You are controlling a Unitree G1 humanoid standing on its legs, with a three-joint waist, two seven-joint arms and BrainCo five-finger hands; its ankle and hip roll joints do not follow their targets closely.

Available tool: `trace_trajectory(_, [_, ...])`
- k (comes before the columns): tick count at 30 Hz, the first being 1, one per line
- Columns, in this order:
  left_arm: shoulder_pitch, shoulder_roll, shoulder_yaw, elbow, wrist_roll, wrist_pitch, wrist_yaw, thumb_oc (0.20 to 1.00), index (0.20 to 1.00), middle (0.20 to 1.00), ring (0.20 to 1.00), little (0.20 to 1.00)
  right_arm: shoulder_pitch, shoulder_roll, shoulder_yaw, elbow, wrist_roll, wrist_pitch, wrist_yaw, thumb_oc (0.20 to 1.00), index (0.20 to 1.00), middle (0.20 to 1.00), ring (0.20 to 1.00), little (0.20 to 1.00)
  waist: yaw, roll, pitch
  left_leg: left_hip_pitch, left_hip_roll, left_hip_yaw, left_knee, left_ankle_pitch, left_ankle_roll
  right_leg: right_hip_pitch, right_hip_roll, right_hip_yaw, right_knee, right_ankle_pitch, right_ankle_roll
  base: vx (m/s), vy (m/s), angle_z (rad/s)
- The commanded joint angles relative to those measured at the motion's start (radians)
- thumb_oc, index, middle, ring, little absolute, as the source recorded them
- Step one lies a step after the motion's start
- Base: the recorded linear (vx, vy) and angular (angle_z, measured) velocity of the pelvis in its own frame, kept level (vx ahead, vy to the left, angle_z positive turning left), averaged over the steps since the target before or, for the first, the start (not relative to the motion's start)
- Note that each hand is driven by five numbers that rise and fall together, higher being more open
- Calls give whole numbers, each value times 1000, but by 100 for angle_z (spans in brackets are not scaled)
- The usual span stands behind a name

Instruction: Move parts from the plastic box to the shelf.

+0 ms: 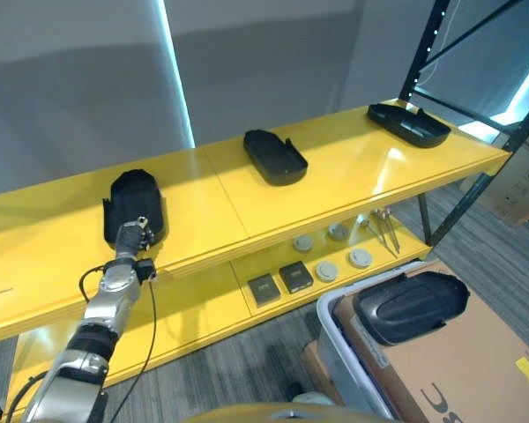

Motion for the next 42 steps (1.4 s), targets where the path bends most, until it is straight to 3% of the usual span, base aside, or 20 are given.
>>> trace_trajectory(1, [-83,29,16,-59,-1,-64,-45,200,200,200,200,200,-42,-20,22,25,-20,-16,-12,1000,1000,1000,1000,1000,-1,4,43,3,9,-30,59,-80,39,29,14,-25,36,-68,25,0,0,0])
trace_trajectory(2, [-74,31,17,-96,-3,-64,-59,200,200,200,200,200,-42,-17,19,23,-18,-13,-14,1000,1000,1000,1000,1000,3,4,44,2,8,-32,59,-81,39,30,13,-27,36,-68,25,-54,38,0])
trace_trajectory(3, [-40,37,23,-203,-2,-49,-96,567,567,567,567,567,-44,-10,11,20,-11,-7,-22,1000,1000,1000,1000,1000,15,5,46,2,6,-37,57,-81,40,33,10,-34,35,-69,24,-48,38,1])
trace_trajectory(4, [-33,38,25,-216,1,-50,-103,727,727,727,727,727,-44,-8,10,20,-11,-7,-24,1000,1000,1000,1000,1000,17,4,46,2,6,-38,57,-81,39,34,10,-35,35,-68,24,-56,52,0])
trace_trajectory(5, [-11,40,29,-271,-1,-47,-126,1000,1000,1000,1000,1000,-45,-5,4,18,-9,-4,-27,1000,1000,1000,1000,1000,24,5,48,2,5,-40,57,-80,40,36,8,-40,34,-68,23,-62,68,4])
trace_trajectory(11, [148,53,76,-648,-120,10,-324,1000,1000,1000,1000,1000,-44,12,-39,-1,-14,11,-51,1000,1000,1000,1000,1000,90,4,51,-13,-26,-75,74,-95,55,45,-20,-69,41,-60,32,-107,133,5])
trace_trajectory(17, [208,71,74,-749,-162,39,-416,1000,1000,1000,1000,1000,-47,23,-61,8,35,36,-90,1000,1000,1000,1000,1000,119,4,55,-29,-76,-113,97,-119,89,25,-55,-60,76,-40,60,-76,135,10])
trace_trajectory(21, [249,95,65,-750,-192,65,-437,1000,1000,1000,1000,1000,-25,37,-97,33,86,21,-110,1000,1000,1000,1000,1000,117,5,68,-31,-116,-120,100,-132,112,-28,-87,-48,90,13,94,-67,150,-2])
trace_trajectory(23, [286,105,86,-745,-236,65,-442,1000,1000,1000,1000,1000,-1,45,-121,47,81,8,-115,1000,1000,1000,1000,1000,122,2,80,-28,-133,-97,97,-141,112,-63,-114,-91,75,67,115,-69,68,-13])
trace_trajectory(25, [329,113,119,-739,-272,52,-475,1000,1000,1000,1000,1000,10,53,-137,69,48,-10,-108,1000,1000,1000,1000,1000,137,4,88,-21,-135,-49,92,-152,109,-87,-133,-183,90,88,123,-120,48,-32])
trace_trajectory(28, [355,113,138,-734,-355,53,-554,1000,1000,1000,1000,1000,7,54,-126,105,28,-38,-99,1000,1000,1000,1000,1000,156,15,87,-32,-131,20,79,-145,117,-106,-126,-288,157,47,113,-168,76,-96])
trace_trajectory(30, [353,99,134,-743,-477,119,-657,1000,1000,1000,1000,1000,-16,47,-100,130,72,-38,-102,1000,1000,1000,1000,1000,173,37,80,-31,-122,78,66,-156,126,-111,-112,-385,250,-16,107,-120,80,-149])
trace_trajectory(31, [353,95,134,-742,-487,123,-653,1000,1000,1000,1000,1000,-21,46,-97,133,59,-39,-96,1000,1000,1000,1000,1000,176,38,79,-32,-121,91,66,-155,126,-113,-116,-405,266,-17,105,-195,4,-156])
trace_trajectory(32, [348,72,134,-716,-460,99,-604,1000,1000,1000,1000,1000,-38,36,-83,140,30,-36,-95,1000,1000,1000,1000,1000,195,43,67,-35,-106,174,66,-153,126,-117,-157,-525,308,-14,90,-112,-45,-138])
trace_trajectory(33, [346,66,135,-695,-427,93,-578,1000,1000,1000,1000,1000,-43,32,-77,141,34,-31,-96,1000,1000,1000,1000,1000,202,42,62,-35,-100,204,69,-154,125,-117,-171,-563,310,-9,85,-102,-90,-160])
trace_trajectory(35, [341,61,128,-638,-417,91,-570,1000,1000,1000,1000,1000,-39,32,-73,144,49,-30,-99,1000,1000,1000,1000,1000,201,37,59,-38,-95,229,85,-163,126,-115,-170,-594,294,-12,79,-11,-164,-170])
trace_trajectory(37, [338,47,108,-560,-399,90,-606,1000,1000,1000,1000,1000,-32,38,-79,159,71,-47,-105,1000,1000,1000,1000,1000,183,32,59,-45,-80,229,108,-165,124,-117,-126,-565,252,-37,59,-2,-222,-119])
trace_trajectory(42, [341,-5,65,-464,-381,84,-562,1000,1000,1000,1000,1000,-7,58,-96,155,100,-45,-137,1000,1000,1000,1000,1000,155,20,44,-34,-57,238,129,-172,107,-97,-71,-539,158,-35,39,15,-199,-61])
